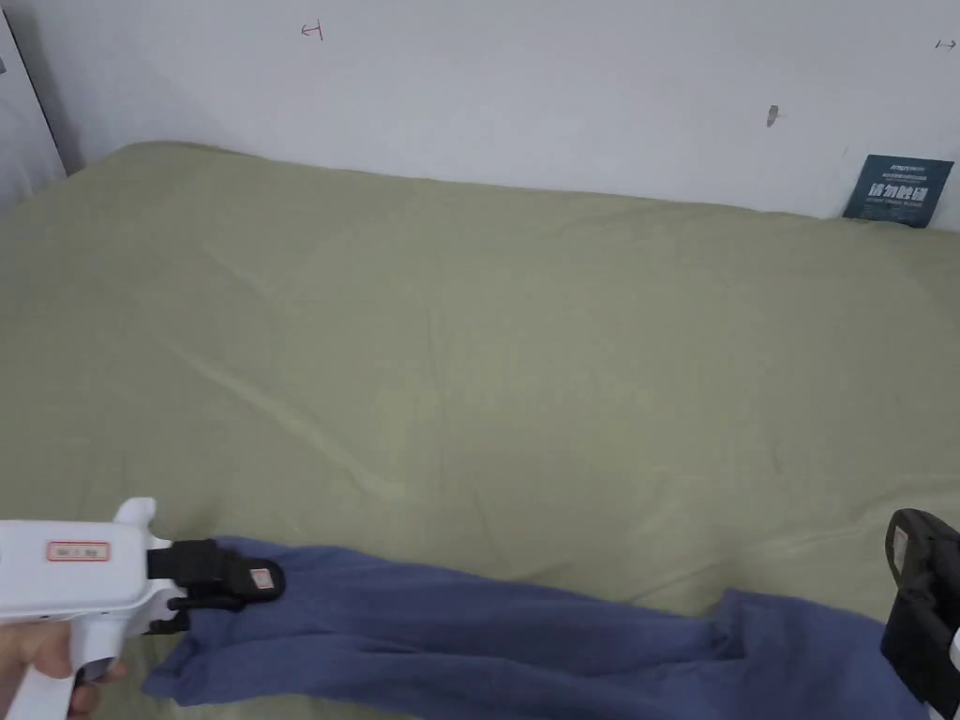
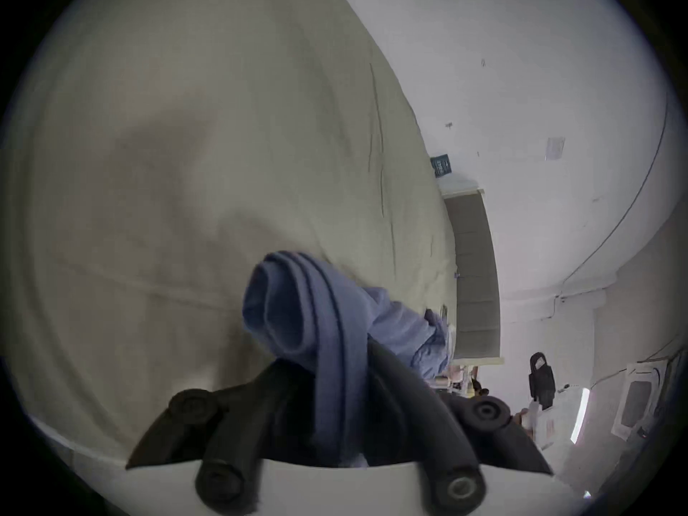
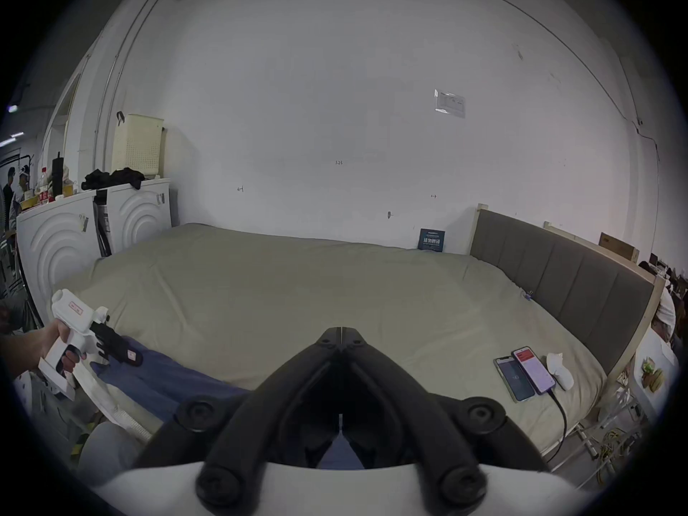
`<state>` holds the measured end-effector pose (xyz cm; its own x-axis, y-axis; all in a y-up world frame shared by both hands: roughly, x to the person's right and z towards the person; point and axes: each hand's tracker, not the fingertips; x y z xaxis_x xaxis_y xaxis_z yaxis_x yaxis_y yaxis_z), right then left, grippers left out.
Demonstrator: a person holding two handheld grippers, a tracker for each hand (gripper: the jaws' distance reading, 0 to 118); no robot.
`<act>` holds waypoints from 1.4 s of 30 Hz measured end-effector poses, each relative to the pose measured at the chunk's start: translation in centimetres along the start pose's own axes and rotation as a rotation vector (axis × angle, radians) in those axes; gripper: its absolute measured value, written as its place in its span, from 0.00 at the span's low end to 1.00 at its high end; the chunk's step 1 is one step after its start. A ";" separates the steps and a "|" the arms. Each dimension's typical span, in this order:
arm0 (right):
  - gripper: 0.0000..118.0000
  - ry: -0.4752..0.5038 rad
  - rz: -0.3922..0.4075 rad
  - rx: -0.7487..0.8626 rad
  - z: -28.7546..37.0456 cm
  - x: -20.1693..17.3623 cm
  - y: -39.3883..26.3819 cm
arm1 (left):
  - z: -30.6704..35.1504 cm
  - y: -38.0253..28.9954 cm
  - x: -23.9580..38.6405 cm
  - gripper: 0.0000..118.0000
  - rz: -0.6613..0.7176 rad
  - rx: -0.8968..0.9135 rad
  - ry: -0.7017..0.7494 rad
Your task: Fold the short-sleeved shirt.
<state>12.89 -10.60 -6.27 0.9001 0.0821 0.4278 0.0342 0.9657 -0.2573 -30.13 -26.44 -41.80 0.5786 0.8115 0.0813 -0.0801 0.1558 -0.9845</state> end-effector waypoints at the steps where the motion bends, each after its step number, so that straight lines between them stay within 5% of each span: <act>1: 0.01 0.002 -0.006 0.003 -0.1 0.1 0.1 | 1.2 0.2 0.0 0.04 -0.004 0.032 0.028; 8: 0.01 0.034 0.013 0.018 -0.3 -0.1 0.2 | 5.0 -0.3 3.2 0.04 -0.104 0.086 0.187; 16: 0.01 0.047 -0.019 0.010 1.1 1.3 -0.5 | 2.2 -3.7 15.4 0.04 -0.357 0.077 0.342; 27: 0.01 0.038 -0.061 -0.032 2.3 3.9 -2.4 | -12.8 -11.9 25.5 0.05 -0.618 -0.090 0.469; 28: 0.01 0.033 -0.063 -0.038 2.4 4.1 -2.6 | -14.5 -12.5 25.6 0.08 -0.646 -0.102 0.489; 31: 0.01 0.023 -0.074 -0.058 2.6 4.9 -3.1 | -19.4 -13.9 25.2 0.90 -0.669 -0.112 0.451; 32: 0.01 0.015 -0.076 -0.068 2.6 5.2 -3.2 | -21.3 -14.3 25.0 0.96 -0.659 -0.151 0.440; 37: 0.01 -0.004 -0.081 -0.094 3.0 6.3 -3.7 | -23.4 -13.9 24.4 0.92 -0.607 -0.163 0.392; 41: 0.01 -0.015 -0.088 -0.102 2.8 6.9 -4.0 | -18.5 -12.2 23.7 0.42 -0.554 -0.118 0.289; 42: 0.01 -0.016 -0.093 -0.103 2.7 6.9 -4.1 | -17.1 -11.8 23.2 0.42 -0.564 -0.093 0.265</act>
<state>17.83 -13.33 0.05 0.8840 -0.0022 0.4675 0.1624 0.9392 -0.3027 -1.91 -19.09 -30.92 0.6938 0.4499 0.5624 0.3600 0.4597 -0.8118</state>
